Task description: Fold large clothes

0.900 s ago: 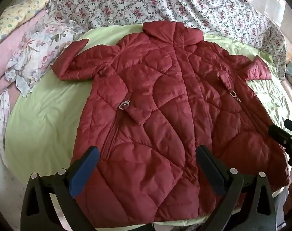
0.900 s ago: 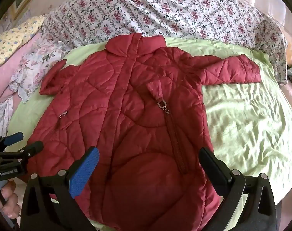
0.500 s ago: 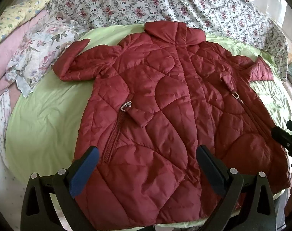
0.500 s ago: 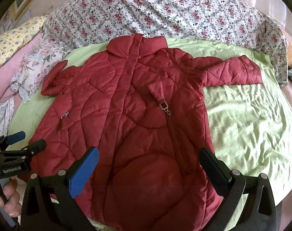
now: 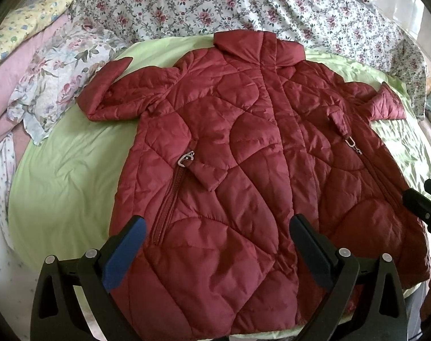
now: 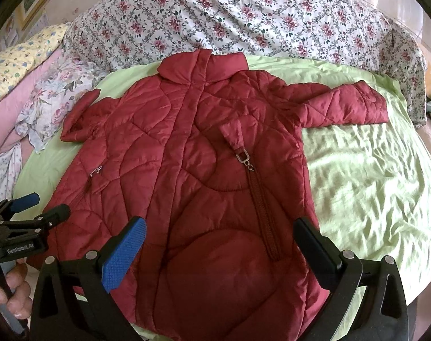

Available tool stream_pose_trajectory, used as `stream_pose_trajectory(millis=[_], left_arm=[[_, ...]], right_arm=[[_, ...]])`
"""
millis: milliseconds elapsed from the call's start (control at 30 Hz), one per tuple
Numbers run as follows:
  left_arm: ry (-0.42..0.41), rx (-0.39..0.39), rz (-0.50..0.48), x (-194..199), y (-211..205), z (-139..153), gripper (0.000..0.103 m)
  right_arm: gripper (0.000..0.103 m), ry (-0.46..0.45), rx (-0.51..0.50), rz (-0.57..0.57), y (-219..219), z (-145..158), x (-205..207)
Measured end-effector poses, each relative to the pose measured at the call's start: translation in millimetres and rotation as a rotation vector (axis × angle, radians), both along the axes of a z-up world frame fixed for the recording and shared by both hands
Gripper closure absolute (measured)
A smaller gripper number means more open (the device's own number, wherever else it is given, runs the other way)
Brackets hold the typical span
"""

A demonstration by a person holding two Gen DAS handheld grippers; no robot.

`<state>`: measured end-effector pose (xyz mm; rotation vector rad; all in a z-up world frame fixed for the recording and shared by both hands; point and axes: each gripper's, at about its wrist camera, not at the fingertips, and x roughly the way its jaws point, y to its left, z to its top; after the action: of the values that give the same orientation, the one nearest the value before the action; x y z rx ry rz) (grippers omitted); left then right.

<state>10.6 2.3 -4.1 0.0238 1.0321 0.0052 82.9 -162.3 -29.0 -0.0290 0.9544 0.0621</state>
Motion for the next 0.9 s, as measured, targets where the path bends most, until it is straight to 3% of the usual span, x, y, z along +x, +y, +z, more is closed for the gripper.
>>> stream_pose_trajectory(millis=[500, 767, 900], left_arm=[[0.017, -0.026, 0.001, 9, -1, -9, 0.002], [-0.029, -0.153, -0.003, 28, 1, -14, 0.002], [0.002, -0.138, -0.006, 35, 1, -19, 0.002]], right_arm=[[0.000, 0.002, 0.009, -0.009, -11, -3, 9], [0.000, 0.024, 0.023, -0.049, -26, -3, 17], [0.000, 0.041, 0.046, -0.087, -42, -2, 22]])
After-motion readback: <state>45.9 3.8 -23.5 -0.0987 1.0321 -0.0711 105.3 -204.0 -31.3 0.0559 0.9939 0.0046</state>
